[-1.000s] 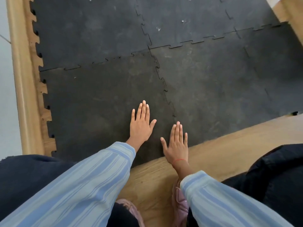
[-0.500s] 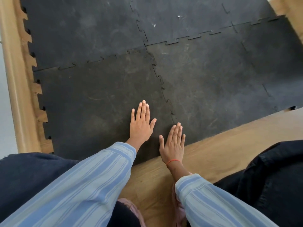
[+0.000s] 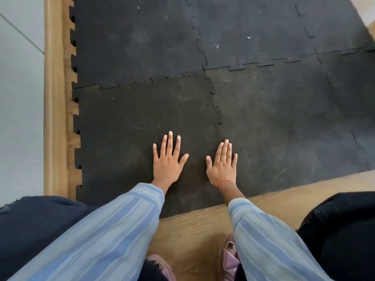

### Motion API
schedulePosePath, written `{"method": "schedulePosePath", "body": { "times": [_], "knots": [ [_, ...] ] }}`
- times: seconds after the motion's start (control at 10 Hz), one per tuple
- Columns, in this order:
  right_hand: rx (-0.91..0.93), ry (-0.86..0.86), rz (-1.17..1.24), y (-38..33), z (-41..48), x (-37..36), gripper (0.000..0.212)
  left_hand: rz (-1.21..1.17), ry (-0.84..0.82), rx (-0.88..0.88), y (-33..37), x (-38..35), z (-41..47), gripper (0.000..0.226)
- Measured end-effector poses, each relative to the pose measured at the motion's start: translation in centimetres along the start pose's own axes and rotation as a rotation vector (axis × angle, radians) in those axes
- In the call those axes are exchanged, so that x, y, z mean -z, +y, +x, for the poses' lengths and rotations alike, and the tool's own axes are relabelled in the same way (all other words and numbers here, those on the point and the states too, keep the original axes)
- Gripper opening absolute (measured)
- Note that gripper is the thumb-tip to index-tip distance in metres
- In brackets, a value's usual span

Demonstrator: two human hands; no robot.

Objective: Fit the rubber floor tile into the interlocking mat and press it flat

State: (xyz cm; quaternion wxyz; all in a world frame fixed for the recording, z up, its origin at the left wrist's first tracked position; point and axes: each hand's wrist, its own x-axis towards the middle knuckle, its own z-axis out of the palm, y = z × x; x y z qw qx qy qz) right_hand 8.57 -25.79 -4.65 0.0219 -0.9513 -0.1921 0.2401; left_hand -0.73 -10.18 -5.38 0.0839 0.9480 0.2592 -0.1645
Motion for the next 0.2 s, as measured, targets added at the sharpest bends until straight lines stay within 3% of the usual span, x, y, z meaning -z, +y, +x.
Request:
{"method": "schedulePosePath", "body": {
  "times": [0.1,0.2],
  "knots": [
    [-0.086,-0.117,0.002,-1.7,-0.2,1.9,0.072,-0.027,-0.126,0.041,0.9,2.1,-0.1,0.07],
    [-0.134,-0.331,0.063,-4.3,0.6,6.0,0.078,-0.124,-0.378,0.058,1.8,5.8,1.1,0.071]
  ]
}}
